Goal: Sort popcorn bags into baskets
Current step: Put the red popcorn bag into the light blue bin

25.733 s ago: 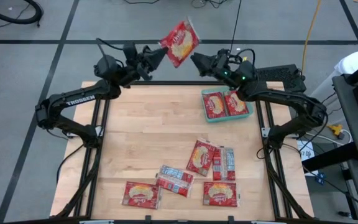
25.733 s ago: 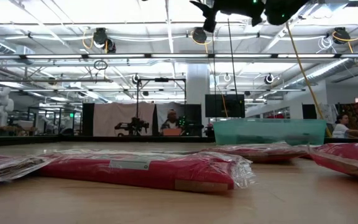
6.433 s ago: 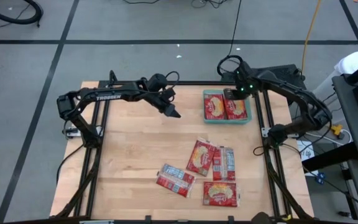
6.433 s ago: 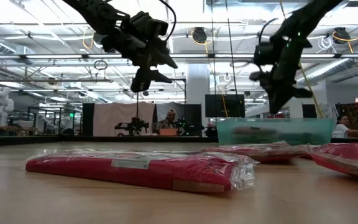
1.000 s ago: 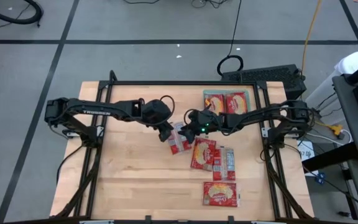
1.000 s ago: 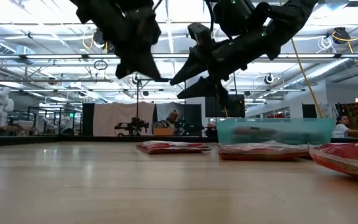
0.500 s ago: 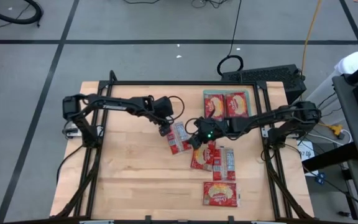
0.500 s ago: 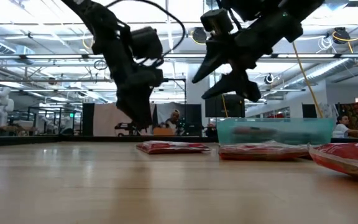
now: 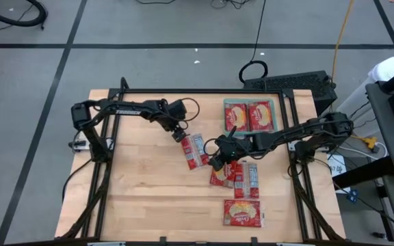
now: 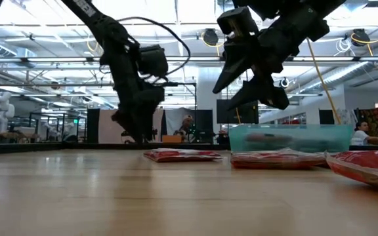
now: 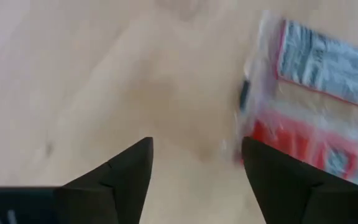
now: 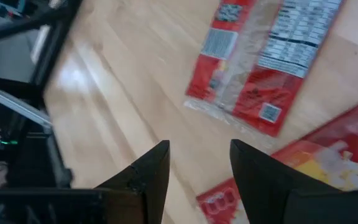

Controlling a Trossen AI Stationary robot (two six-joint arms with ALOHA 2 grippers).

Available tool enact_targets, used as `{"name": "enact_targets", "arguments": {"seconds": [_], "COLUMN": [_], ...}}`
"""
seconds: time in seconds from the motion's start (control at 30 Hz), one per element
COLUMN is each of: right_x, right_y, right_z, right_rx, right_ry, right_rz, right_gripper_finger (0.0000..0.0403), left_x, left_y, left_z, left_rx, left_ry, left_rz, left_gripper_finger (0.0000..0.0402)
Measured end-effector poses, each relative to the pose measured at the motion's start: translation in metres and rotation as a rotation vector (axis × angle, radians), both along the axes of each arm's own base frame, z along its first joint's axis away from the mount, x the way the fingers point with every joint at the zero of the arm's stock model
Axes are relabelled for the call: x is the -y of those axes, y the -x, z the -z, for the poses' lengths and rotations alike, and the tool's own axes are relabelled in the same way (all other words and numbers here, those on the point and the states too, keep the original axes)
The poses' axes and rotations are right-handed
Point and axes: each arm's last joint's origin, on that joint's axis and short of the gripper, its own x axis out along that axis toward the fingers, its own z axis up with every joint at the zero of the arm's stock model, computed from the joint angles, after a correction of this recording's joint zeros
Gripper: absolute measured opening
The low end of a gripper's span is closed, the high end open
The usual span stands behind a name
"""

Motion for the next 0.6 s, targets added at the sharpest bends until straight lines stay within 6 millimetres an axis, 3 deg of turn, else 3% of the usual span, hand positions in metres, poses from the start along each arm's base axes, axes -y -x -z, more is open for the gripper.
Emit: {"name": "enact_targets", "arguments": {"seconds": [0.23, 0.47, 0.6], "right_x": [0.002, 0.003, 0.005], "right_y": [0.001, 0.002, 0.002], "right_z": [0.001, 0.002, 0.002], "right_rx": [-0.023, -0.034, -0.035], "right_ry": [-0.058, -0.050, -0.066], "right_rz": [-0.060, -0.082, -0.091], "right_gripper_finger": [0.0160, 0.0160, 0.0160], "left_x": [0.012, 0.040, 0.049], "left_y": [-0.006, -0.019, -0.016], "left_z": [0.008, 0.009, 0.018], "left_rx": [0.020, 0.041, 0.014], "left_ry": [0.022, -0.214, -0.272], "left_rz": [0.242, 0.653, 0.714], "left_gripper_finger": [0.0244, 0.0244, 0.0244]}}
